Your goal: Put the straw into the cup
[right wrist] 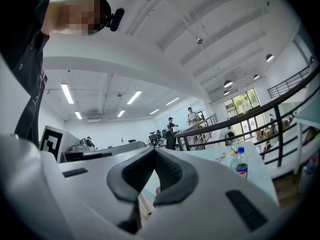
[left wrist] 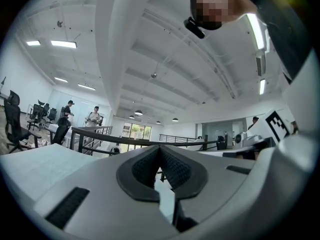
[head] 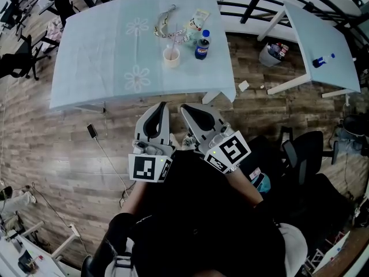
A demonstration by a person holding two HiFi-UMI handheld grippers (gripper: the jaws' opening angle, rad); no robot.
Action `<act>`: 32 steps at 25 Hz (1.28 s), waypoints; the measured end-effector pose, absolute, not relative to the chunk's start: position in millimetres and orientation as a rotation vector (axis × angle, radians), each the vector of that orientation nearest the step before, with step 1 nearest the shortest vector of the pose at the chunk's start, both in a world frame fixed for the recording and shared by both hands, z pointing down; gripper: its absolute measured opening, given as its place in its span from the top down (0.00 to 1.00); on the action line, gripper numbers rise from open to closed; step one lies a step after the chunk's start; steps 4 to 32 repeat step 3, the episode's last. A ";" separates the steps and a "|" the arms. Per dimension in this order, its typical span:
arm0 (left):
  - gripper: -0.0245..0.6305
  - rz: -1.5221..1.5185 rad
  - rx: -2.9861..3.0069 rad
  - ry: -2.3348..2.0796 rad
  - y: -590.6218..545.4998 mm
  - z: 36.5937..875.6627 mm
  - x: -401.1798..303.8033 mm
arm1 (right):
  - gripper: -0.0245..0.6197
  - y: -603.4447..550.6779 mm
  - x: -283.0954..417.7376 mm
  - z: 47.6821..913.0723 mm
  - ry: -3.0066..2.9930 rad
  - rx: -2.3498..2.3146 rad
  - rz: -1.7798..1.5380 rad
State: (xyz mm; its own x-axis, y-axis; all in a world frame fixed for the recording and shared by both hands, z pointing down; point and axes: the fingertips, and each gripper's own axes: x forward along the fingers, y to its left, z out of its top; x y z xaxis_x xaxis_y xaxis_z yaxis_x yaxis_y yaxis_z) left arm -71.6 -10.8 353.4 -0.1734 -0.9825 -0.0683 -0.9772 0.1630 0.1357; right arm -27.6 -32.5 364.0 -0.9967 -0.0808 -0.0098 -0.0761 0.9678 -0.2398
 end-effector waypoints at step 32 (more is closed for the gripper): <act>0.94 -0.226 1.995 -2.368 -13.7 355.8 -72.2 | 0.95 -35.5 -28.7 366.4 3.103 -0.125 -0.368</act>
